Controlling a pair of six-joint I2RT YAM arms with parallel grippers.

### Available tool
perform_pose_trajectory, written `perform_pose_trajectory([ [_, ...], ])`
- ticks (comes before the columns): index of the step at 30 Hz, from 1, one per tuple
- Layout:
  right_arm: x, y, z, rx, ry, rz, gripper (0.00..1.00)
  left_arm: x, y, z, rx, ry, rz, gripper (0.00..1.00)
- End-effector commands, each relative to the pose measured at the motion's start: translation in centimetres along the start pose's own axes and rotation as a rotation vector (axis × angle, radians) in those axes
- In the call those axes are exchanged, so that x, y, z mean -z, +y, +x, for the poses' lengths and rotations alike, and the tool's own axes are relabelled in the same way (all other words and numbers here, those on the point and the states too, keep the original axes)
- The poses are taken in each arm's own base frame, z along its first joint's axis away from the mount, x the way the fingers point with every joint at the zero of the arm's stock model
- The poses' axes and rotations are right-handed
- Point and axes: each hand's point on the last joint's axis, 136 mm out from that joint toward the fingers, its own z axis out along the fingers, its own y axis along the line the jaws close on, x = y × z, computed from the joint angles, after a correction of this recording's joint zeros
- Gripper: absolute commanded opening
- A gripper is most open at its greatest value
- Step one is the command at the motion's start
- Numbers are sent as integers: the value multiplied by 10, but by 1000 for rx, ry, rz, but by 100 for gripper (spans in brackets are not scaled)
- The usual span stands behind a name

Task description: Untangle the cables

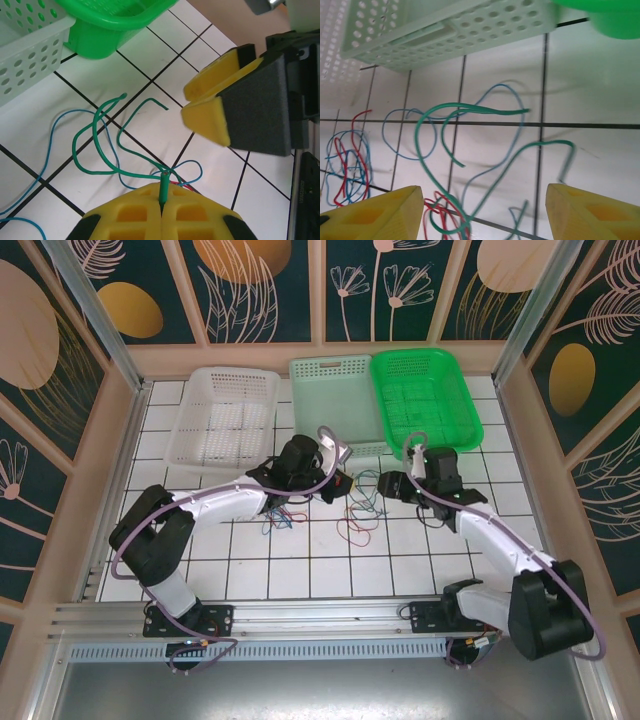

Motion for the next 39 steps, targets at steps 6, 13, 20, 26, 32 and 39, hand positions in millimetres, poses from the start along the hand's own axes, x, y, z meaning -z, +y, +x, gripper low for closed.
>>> perform_pose_trajectory([
  [6,-31,37,-7,74,51,-88,66,-6,-12,-13,-82,2,-10,0],
  [13,-50,29,-9,61,66,-52,63,-1,-24,-22,-129,-38,0,0],
  [20,-51,7,-22,-56,-1,16,21,10,-19,-23,-149,-96,-60,0],
  [26,-33,-30,-20,-241,-66,37,2,37,-1,-26,-106,-225,-188,0],
  [32,-15,-48,-15,-365,-118,15,1,68,4,-37,-35,-402,-236,0],
  [39,-17,-55,5,-479,-77,5,2,97,2,-44,33,-569,-222,0],
])
